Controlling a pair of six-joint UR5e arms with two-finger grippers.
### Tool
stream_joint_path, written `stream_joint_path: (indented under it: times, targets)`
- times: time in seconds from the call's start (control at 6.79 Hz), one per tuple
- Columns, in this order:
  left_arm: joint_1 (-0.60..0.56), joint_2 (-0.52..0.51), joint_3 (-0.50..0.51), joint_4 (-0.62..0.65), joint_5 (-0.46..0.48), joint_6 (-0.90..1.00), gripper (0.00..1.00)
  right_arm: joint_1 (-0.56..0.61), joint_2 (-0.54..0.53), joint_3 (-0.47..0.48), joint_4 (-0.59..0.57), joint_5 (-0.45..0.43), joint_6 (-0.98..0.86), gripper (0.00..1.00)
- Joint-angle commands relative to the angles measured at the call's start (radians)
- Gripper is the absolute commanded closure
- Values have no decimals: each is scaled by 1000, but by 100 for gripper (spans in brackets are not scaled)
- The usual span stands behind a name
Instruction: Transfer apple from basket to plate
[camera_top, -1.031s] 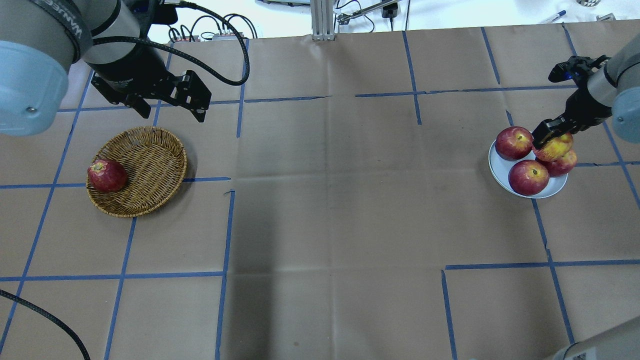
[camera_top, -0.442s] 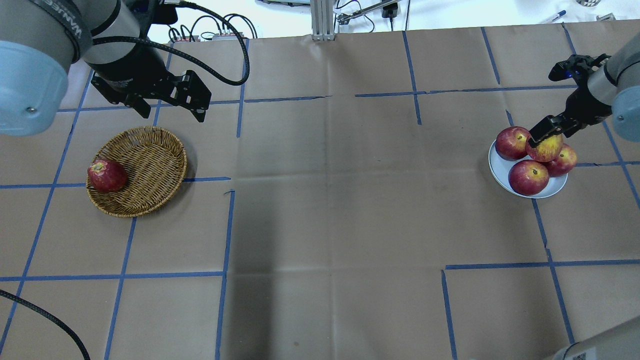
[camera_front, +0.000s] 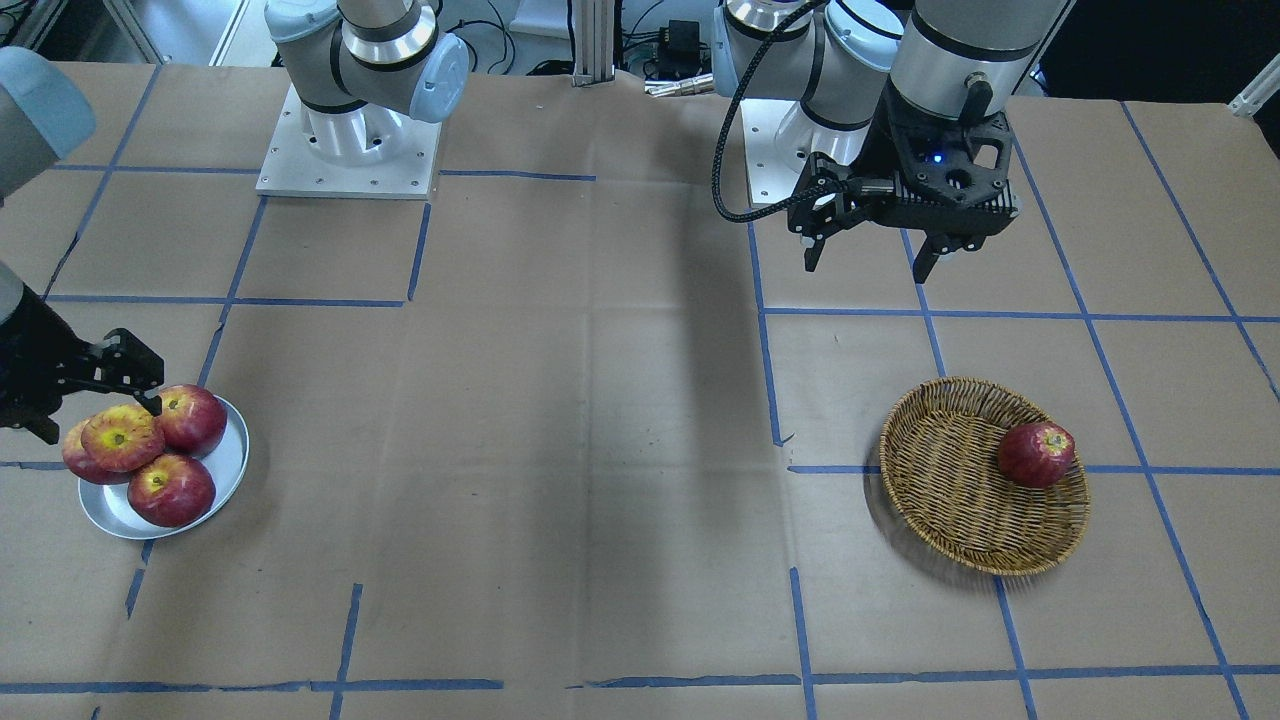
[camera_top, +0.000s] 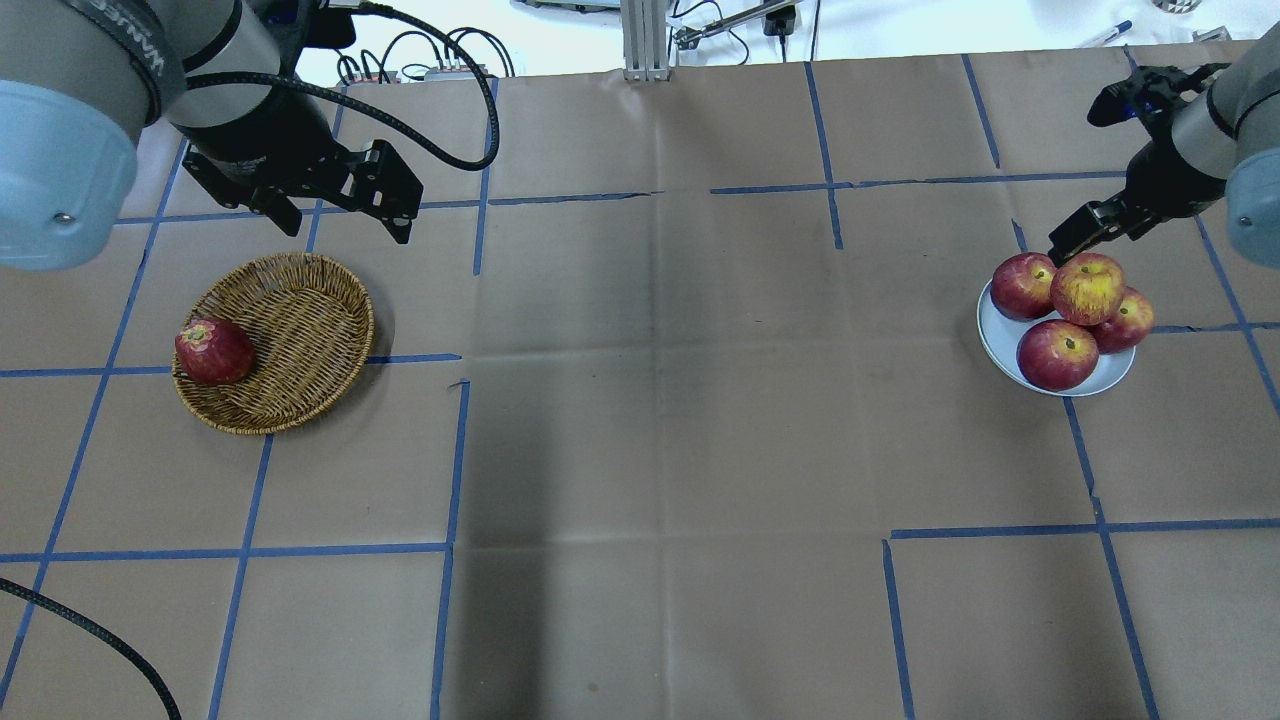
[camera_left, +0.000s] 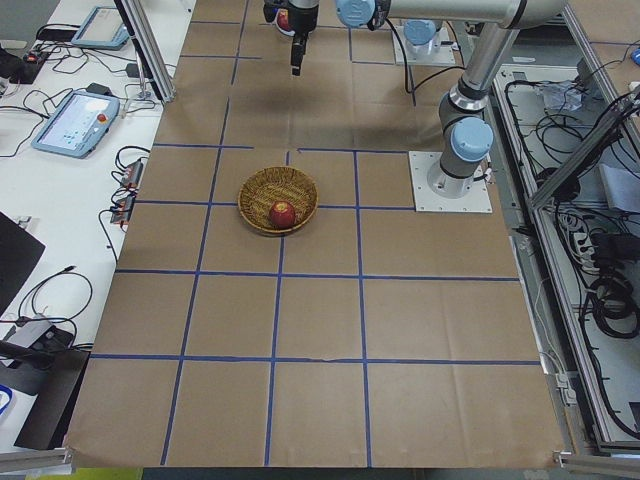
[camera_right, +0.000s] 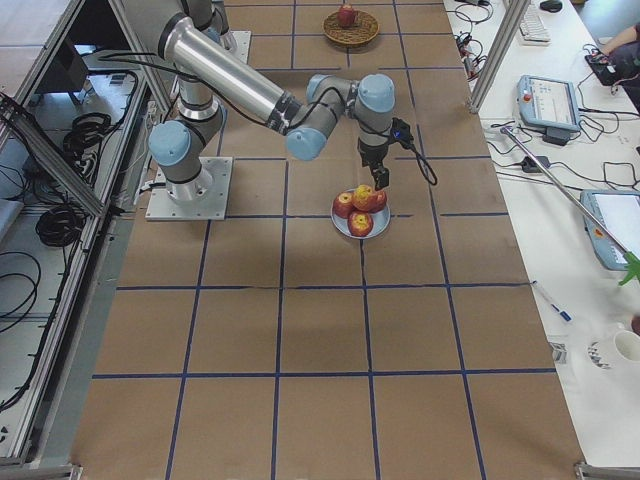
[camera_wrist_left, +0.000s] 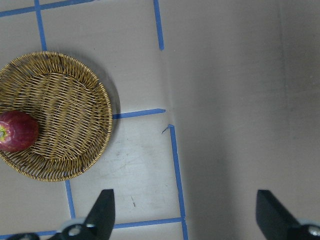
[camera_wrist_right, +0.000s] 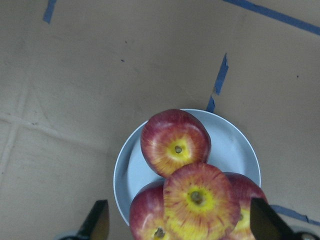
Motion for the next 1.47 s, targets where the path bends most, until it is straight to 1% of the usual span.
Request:
stream_joint_path:
  times: [0.0,0.15,0.29,0.44,0.59,0.74,1.33]
  targets:
    - [0,0,1,0,0,0,1,64,-151,0,162,-4,126,0]
    - [1,0,1,0,0,1,1,122,-221,0,248,-11,252,0]
    - [0,0,1,0,0,0,1,196,-261,-1,289,-12,394,0]
    - [1,0,1,0,0,0,1,295,-282,-32,350,-38,525,0]
    - [0,0,1,0,0,0,1,381,-282,-96,445,-93,635,0]
    - [1,0,1,0,0,0,1,415,-285,-113,500,-110,690,0]
    - [3,-5,4,0,0,0,1,426,-286,-121,498,-97,736,0]
